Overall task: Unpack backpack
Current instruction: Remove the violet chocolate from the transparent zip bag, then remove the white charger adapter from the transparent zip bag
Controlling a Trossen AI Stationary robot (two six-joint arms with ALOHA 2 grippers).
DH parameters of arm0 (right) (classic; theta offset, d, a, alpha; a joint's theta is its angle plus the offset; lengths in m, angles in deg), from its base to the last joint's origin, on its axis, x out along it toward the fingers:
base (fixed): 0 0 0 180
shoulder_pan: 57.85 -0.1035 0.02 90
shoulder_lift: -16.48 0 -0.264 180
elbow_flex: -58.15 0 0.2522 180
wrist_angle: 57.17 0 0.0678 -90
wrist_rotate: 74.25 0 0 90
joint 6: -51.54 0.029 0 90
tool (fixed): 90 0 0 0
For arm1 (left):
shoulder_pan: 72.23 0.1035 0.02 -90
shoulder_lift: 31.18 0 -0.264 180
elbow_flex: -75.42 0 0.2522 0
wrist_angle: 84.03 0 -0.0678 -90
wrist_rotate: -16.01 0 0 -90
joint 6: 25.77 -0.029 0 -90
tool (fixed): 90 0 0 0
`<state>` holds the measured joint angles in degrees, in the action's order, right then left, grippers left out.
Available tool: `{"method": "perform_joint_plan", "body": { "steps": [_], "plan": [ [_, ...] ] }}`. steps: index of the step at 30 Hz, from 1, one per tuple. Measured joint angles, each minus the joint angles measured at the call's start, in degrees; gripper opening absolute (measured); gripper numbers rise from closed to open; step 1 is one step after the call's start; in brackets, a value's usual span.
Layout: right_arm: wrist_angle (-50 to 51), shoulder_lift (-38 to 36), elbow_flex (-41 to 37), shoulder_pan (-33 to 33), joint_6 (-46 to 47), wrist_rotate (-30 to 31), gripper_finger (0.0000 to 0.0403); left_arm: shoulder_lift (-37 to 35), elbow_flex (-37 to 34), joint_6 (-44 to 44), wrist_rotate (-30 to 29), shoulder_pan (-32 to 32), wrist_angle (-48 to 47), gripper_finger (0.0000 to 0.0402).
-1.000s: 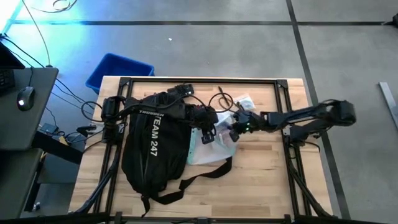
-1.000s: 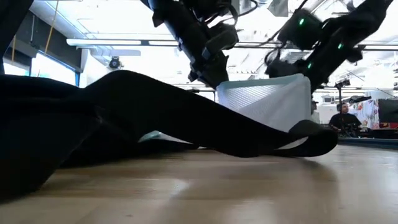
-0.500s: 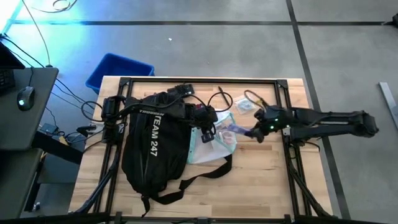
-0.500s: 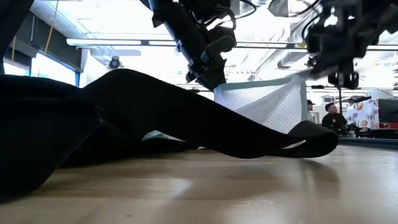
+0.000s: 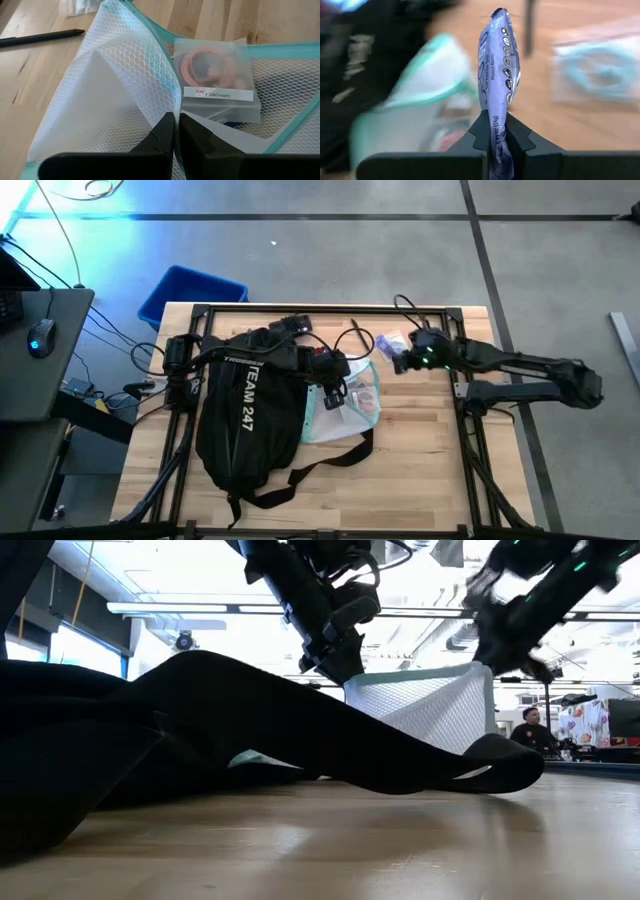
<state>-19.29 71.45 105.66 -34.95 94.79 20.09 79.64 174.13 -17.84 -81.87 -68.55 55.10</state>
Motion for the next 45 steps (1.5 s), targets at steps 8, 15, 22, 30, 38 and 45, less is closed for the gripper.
{"method": "perform_joint_plan", "body": {
  "steps": [8,15,22,30,38,45],
  "plan": [
    [-21.31,20.18,0.0,9.56,-3.58,-2.82,0.0017,0.0,0.0,0.0,0.02,0.0,-0.02,0.0],
    [-26.46,28.22,2.47,13.45,-4.81,-7.73,0.0082,0.0,0.0,0.04,1.44,-0.07,0.04,0.0],
    [-25.63,26.86,6.26,16.62,-8.57,-9.53,0.0196,0.0,0.0,0.12,1.78,-0.09,-0.01,0.0],
    [-7.95,18.01,15.33,14.01,-20.13,-5.5,0.0244,0.0,0.0,0.48,2.25,-0.06,0.22,0.0],
    [-0.34,4.05,17.63,0.72,-17.8,0.83,0.023,0.0,0.0,0.48,2.45,0.68,0.63,0.0],
    [0.17,0.48,14.62,-16.88,-8.22,13.86,0.0221,0.0,0.0,0.98,2.45,0.92,3.66,0.0]
  ]
}}
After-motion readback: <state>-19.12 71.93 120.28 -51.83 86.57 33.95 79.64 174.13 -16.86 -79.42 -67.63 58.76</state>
